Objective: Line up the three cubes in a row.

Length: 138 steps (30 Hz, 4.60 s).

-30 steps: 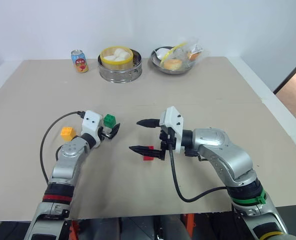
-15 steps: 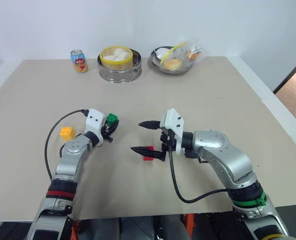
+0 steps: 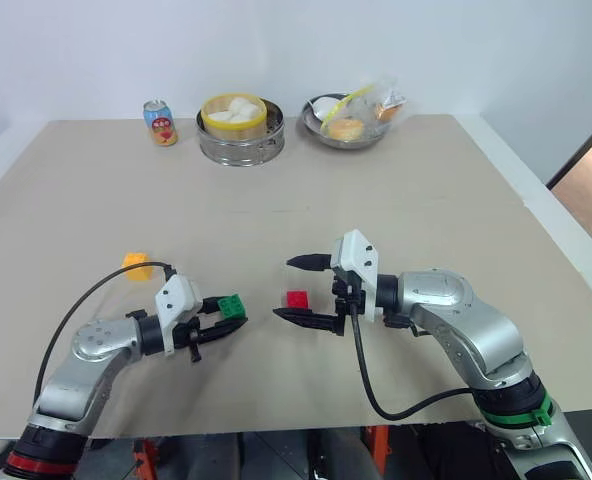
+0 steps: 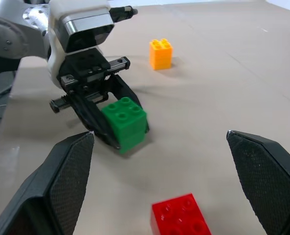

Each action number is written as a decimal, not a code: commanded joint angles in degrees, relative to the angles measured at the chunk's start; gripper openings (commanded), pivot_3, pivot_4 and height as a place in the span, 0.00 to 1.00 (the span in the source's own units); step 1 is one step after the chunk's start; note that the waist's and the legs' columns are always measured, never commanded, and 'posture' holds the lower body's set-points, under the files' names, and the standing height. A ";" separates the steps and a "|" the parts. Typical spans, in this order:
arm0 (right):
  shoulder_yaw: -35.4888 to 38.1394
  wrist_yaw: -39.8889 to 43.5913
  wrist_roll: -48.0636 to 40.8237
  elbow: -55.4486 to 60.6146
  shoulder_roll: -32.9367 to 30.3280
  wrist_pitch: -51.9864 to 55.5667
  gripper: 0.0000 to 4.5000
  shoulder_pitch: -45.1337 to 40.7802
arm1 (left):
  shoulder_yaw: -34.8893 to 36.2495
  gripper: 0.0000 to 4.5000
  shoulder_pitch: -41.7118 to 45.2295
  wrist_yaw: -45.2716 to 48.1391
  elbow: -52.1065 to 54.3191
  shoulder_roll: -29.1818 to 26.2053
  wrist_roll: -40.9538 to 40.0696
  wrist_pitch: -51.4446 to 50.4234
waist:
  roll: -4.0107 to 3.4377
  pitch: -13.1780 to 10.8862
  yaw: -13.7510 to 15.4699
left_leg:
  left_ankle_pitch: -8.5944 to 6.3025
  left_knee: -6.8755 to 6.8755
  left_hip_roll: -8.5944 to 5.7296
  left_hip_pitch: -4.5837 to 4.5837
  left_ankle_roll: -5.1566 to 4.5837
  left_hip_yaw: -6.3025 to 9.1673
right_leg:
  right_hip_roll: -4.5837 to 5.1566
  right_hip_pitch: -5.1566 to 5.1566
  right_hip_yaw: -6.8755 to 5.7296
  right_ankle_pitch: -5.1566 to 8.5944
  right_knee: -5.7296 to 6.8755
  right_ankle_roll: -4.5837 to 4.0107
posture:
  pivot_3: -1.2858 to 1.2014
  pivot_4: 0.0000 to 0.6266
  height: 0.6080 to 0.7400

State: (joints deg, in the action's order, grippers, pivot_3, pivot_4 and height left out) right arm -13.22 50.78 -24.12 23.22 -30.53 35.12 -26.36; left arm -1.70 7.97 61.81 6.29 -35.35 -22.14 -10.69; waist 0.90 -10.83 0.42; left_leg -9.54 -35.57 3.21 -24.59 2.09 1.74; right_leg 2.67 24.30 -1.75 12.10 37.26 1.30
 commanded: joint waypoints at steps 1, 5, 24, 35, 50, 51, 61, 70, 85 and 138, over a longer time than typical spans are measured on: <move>0.87 0.64 -1.17 2.47 -0.58 0.13 1.00 -1.18 | -0.14 0.30 5.15 5.69 -5.85 -1.53 0.11 3.99 | 0.00 0.00 -0.02 | 0.00 -0.01 0.01 -0.01 0.00 0.00 | 0.00 0.02 0.00 0.00 0.00 0.00 | 0.52 0.24 1.00; 1.06 0.68 -1.61 3.37 -1.04 0.74 1.00 -1.08 | -1.79 0.30 9.69 10.93 -11.17 -1.31 1.27 8.15 | 0.01 0.00 -0.02 | 0.00 0.01 0.02 -0.09 0.00 -0.01 | -0.04 0.06 0.00 0.00 0.00 0.00 | 0.52 0.24 1.00; 1.86 -1.29 -2.58 6.16 -2.54 2.42 1.00 -0.51 | -6.49 0.30 18.61 16.20 -23.54 3.69 6.44 19.24 | 0.01 0.00 -0.03 | -0.03 0.06 0.25 -0.07 -0.02 -0.04 | -0.31 0.09 0.07 0.02 0.00 -0.09 | 0.52 0.24 1.00; 2.03 -1.06 -3.00 6.26 -3.12 2.76 1.00 -0.20 | -6.18 0.30 19.23 17.20 -24.47 2.80 6.74 19.03 | 0.01 0.00 -0.03 | -0.03 0.06 0.25 -0.07 -0.02 -0.04 | -0.32 0.09 0.08 0.02 0.00 -0.10 | 0.52 0.24 1.00; 1.71 -1.16 -2.77 6.22 -3.34 2.20 1.00 -0.12 | -7.34 0.41 20.51 17.30 -27.07 2.33 8.73 19.43 | 0.01 0.00 -0.03 | -0.03 0.05 0.27 -0.05 -0.02 -0.04 | -0.34 0.08 0.08 0.00 0.00 -0.11 | 0.52 0.24 1.00; 1.73 -1.18 -2.77 6.20 -3.32 2.20 1.00 -0.11 | -7.33 0.48 20.62 17.40 -27.03 2.41 8.60 19.27 | 0.01 0.00 -0.03 | -0.03 0.05 0.27 -0.05 -0.02 -0.04 | -0.34 0.08 0.08 -0.01 0.00 -0.12 | 0.52 0.24 1.00; 1.56 -1.29 -2.57 5.90 -3.06 1.88 1.00 -0.11 | -5.92 0.95 19.87 18.86 -24.45 -0.06 7.77 18.65 | 0.02 0.00 -0.04 | -0.03 0.05 0.29 -0.06 -0.03 -0.04 | -0.36 0.08 0.08 0.00 0.00 -0.13 | 0.52 0.24 1.00; 2.27 -1.00 -3.25 4.86 -2.34 1.47 1.00 -0.87 | 4.76 0.95 7.93 7.78 -5.45 -5.02 0.31 5.77 | 0.01 0.00 -0.21 | -0.03 0.10 0.38 -0.05 -0.02 -0.08 | -0.41 0.13 0.10 0.02 0.00 -0.18 | 0.52 0.24 1.00; 0.37 2.44 -1.76 -1.27 -0.77 -2.93 1.00 -4.07 | 26.26 0.95 -7.45 -32.59 14.21 6.83 -0.99 -6.39 | 0.05 0.00 -0.04 | -0.03 0.07 0.40 0.05 0.01 -0.17 | -0.36 0.06 0.13 -0.03 -0.01 -0.17 | 0.52 0.24 1.00; 0.80 4.06 0.08 -1.03 -1.40 -3.52 1.00 -4.10 | 12.35 0.30 -7.04 -0.22 -1.02 -6.66 -2.32 2.71 | 0.43 0.08 -0.05 | -0.12 0.12 0.46 0.05 0.17 -0.27 | -0.41 0.26 0.19 -0.06 -0.01 -0.34 | 0.52 0.24 1.00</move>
State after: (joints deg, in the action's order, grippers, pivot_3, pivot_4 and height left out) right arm -13.45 54.75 -23.34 20.16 -31.91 31.88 -29.43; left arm 11.03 -0.27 57.31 6.30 -40.37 -23.46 -9.77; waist 1.33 -10.75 0.37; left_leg -9.66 -35.46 3.67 -24.56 2.27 1.48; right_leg 2.26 24.56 -1.57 12.04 37.24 0.96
